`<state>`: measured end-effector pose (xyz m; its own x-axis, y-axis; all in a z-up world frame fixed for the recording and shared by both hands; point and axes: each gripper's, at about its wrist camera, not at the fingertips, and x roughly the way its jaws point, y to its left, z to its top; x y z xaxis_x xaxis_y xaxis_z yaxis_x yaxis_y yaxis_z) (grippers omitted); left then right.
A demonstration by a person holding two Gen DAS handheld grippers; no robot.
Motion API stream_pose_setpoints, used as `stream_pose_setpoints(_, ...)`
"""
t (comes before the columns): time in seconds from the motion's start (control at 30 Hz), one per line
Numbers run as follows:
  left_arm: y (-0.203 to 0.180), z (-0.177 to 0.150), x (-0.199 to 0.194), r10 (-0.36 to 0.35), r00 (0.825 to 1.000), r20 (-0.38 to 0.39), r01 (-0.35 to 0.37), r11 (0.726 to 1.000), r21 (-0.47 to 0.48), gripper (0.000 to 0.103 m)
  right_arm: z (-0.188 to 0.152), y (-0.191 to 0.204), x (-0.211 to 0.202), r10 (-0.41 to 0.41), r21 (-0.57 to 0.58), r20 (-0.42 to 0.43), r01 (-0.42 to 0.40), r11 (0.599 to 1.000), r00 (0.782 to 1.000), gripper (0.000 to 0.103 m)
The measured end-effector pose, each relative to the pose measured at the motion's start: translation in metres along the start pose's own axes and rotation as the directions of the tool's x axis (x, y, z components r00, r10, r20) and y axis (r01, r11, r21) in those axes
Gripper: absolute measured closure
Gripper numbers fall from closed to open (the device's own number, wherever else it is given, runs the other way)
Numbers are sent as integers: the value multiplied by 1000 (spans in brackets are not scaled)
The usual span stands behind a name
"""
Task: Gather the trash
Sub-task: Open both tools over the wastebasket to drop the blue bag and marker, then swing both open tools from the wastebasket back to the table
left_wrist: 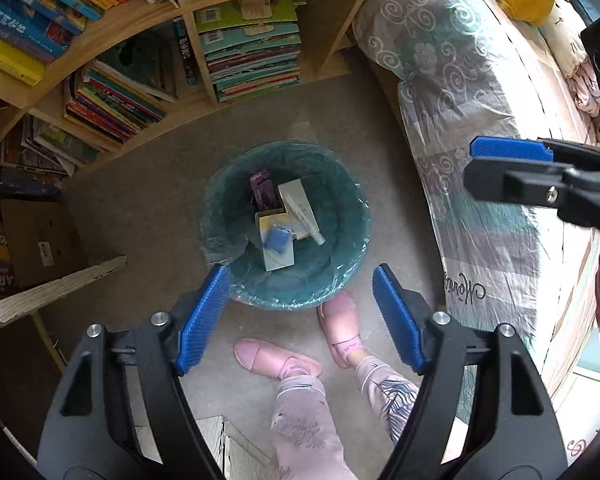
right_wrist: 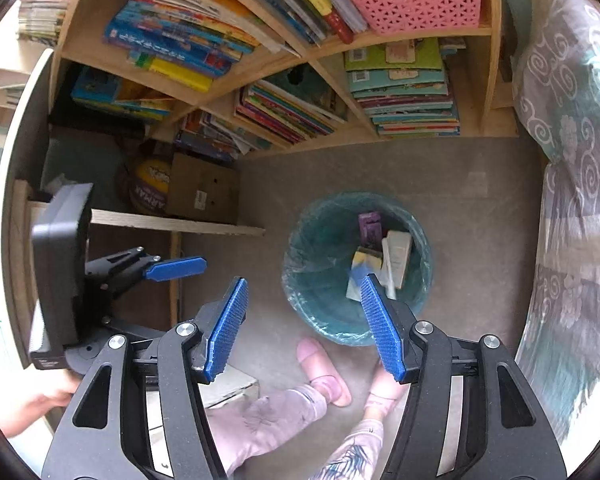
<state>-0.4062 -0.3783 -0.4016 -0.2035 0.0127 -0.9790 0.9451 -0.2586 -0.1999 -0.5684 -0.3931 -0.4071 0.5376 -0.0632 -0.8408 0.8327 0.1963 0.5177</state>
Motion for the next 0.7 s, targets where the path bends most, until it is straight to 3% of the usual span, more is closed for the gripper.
stream_pose_setpoints(0.3,5,-17,-53,17,998,65,-13,998,-65,27,-3,19,-36,7,-48,13,-7,999,1000,38)
stream_pose_setpoints(0.4,4,-24,-83,37,993,112,-29,997,-77,16,-7,31,-54,14,-75,22,-12,997,1000,34)
stream_pose_setpoints(0.47,1,-29,-112,37,986,164,-23,996,-86,15,-9,42,-67,18,-105,25,-15,994,1000,34)
stream_pose_setpoints(0.53,1,-34,-135,58,978,199,-40,995,-95,10,-12,56,-81,27,-139,34,-22,990,999,27)
stream_pose_setpoints(0.7,6,-53,-197,97,947,305,-56,989,-140,7,-17,100,-115,46,-281,56,-28,959,997,21)
